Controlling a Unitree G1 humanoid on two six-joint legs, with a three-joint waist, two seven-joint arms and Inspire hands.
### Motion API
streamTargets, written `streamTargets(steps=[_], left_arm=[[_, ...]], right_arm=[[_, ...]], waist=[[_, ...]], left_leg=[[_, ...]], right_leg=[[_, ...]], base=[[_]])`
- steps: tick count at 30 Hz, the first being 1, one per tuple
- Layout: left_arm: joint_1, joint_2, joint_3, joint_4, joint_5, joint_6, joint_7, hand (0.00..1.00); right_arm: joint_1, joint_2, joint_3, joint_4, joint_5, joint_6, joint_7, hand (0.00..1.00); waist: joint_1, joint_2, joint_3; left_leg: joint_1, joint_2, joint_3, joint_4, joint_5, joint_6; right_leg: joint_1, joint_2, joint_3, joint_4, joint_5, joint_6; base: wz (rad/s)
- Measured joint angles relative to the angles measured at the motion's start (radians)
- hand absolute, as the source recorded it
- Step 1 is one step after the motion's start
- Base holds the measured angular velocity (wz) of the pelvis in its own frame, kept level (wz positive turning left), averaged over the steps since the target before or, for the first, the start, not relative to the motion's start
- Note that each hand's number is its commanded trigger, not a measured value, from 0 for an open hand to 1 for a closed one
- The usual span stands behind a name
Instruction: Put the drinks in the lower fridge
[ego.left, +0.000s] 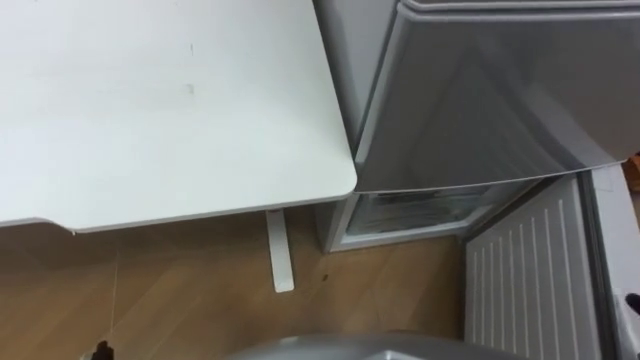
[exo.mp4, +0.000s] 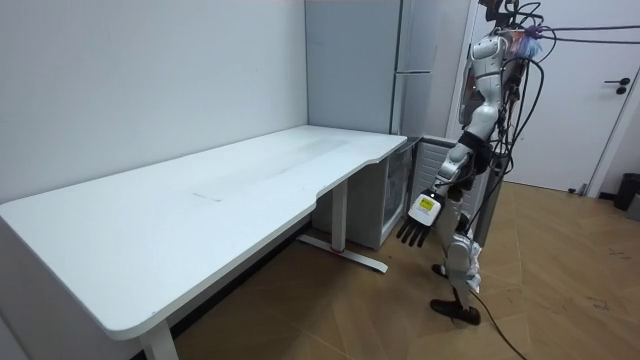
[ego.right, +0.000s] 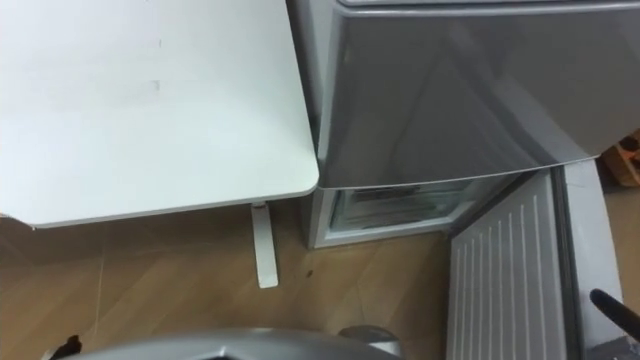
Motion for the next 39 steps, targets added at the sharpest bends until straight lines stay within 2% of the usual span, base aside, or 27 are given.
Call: streamTargets(steps=[4,8,12,17,23,26,27,29,31,32,34,35,37,38,39], left_arm=[[-0.005,0.000,0.001,0.000,0.011,-0.001,-0.007,0.00],[-0.010,0.000,0.000,0.000,0.010,0.016,-0.027,0.00],[-0.019,-0.001,-0.007,0.008,0.008,0.020,-0.035,0.00],[-0.039,-0.001,-0.008,0.040,0.002,0.016,-0.049,0.00],[-0.062,-0.002,-0.029,0.067,-0.033,0.003,-0.066,0.00],[-0.074,0.004,-0.046,0.070,-0.033,-0.003,-0.067,0.00],[-0.079,0.006,-0.051,0.069,-0.033,-0.003,-0.069,0.00],[-0.087,0.010,-0.067,0.082,-0.033,-0.003,-0.074,0.00],[-0.095,0.014,-0.123,0.084,-0.036,-0.006,-0.088,0.00],[-0.101,0.010,-0.139,0.090,-0.037,-0.007,-0.088,0.00],[-0.110,0.017,-0.187,0.094,-0.052,-0.022,-0.089,0.00],[-0.111,0.024,-0.196,0.094,-0.052,-0.025,-0.088,0.00],[-0.129,0.063,-0.244,0.119,-0.047,-0.028,-0.084,0.00],[-0.147,0.069,-0.254,0.133,-0.042,-0.027,-0.083,0.00],[-0.160,0.077,-0.270,0.139,-0.039,-0.033,-0.077,0.00]], right_arm=[[0.004,-0.002,-0.002,0.043,0.035,0.001,0.059,0.00],[0.006,-0.002,0.003,0.047,0.086,0.023,0.123,0.00],[0.005,-0.002,0.050,0.051,0.092,0.034,0.219,0.00],[0.001,-0.002,0.089,0.051,0.066,0.037,0.341,0.00],[-0.017,-0.002,0.176,0.026,0.051,0.042,0.463,0.00],[-0.013,-0.002,0.253,-0.077,0.037,0.046,0.518,0.00],[-0.004,-0.002,0.287,-0.125,0.036,0.051,0.532,0.00],[0.031,-0.002,0.336,-0.240,0.028,0.083,0.548,0.00],[0.118,-0.003,0.410,-0.443,0.003,0.113,0.552,0.00],[0.139,-0.009,0.420,-0.495,-0.003,0.121,0.549,0.00],[0.204,-0.049,0.460,-0.620,-0.047,0.146,0.542,0.00],[0.219,-0.055,0.473,-0.668,-0.067,0.150,0.546,0.00],[0.215,-0.067,0.611,-0.930,-0.089,0.140,0.681,0.00],[0.215,-0.064,0.652,-0.990,-0.084,0.183,0.681,0.00],[0.240,-0.062,0.681,-0.992,-0.084,0.184,0.728,0.00]], waist=[[0.007,-0.013,0.0024],[0.008,-0.019,0.0002],[0.006,-0.022,-0.0005],[0.005,-0.019,-0.0006],[0.013,-0.008,0.0040],[0.018,-0.003,0.0068],[0.030,-0.007,0.0049],[0.034,-0.004,0.0074],[0.044,0.005,0.0071],[0.044,0.011,0.0078],[0.083,0.014,0.0089],[0.085,0.011,0.0102],[0.098,-0.008,0.0151],[0.103,-0.015,0.0157],[0.106,-0.031,0.0165]], left_leg=[[0.001,0.000,0.005,0.000,0.000,0.000],[0.001,0.001,0.012,0.000,0.000,0.000],[0.003,0.002,0.016,-0.003,0.000,0.000],[0.007,0.004,0.017,-0.004,0.000,0.000],[0.010,0.007,0.027,-0.003,0.000,0.000],[-0.005,0.008,0.032,-0.009,-0.001,-0.001],[-0.007,0.011,0.041,-0.009,0.000,-0.002],[-0.008,0.013,0.042,-0.006,0.002,-0.005],[-0.020,0.014,0.043,-0.006,0.003,-0.007],[-0.023,0.012,0.043,-0.006,0.004,-0.007],[-0.025,0.009,0.055,-0.001,0.006,-0.005],[-0.025,0.010,0.052,0.000,0.005,-0.005],[-0.025,0.017,0.050,0.004,0.005,-0.006],[-0.025,0.019,0.048,0.009,0.006,-0.008],[-0.025,0.026,0.046,0.011,0.002,-0.015]], right_leg=[[0.000,0.000,0.002,-0.002,0.000,0.000],[0.000,0.002,0.011,-0.006,0.001,0.000],[-0.001,0.006,0.023,-0.013,0.006,0.000],[0.000,0.009,0.027,-0.012,0.009,-0.003],[-0.003,0.012,0.029,-0.009,0.013,-0.006],[-0.026,0.013,0.030,0.006,0.014,-0.007],[-0.031,0.015,0.033,0.006,0.017,-0.011],[-0.033,0.016,0.031,0.004,0.020,-0.014],[-0.045,0.018,0.032,0.005,0.021,-0.016],[-0.048,0.017,0.037,0.006,0.022,-0.014],[-0.067,0.019,0.064,0.010,0.029,-0.013],[-0.070,0.021,0.069,0.012,0.031,-0.014],[-0.076,0.033,0.087,0.020,0.037,-0.023],[-0.071,0.034,0.084,0.018,0.040,-0.025],[-0.063,0.041,0.080,0.006,0.049,-0.027]], base=[[0.00],[-0.06],[-0.07],[-0.04],[-0.06],[-0.08],[-0.13],[-0.09],[-0.03],[-0.17],[-0.40],[-0.43],[-0.28],[0.00],[0.00]])
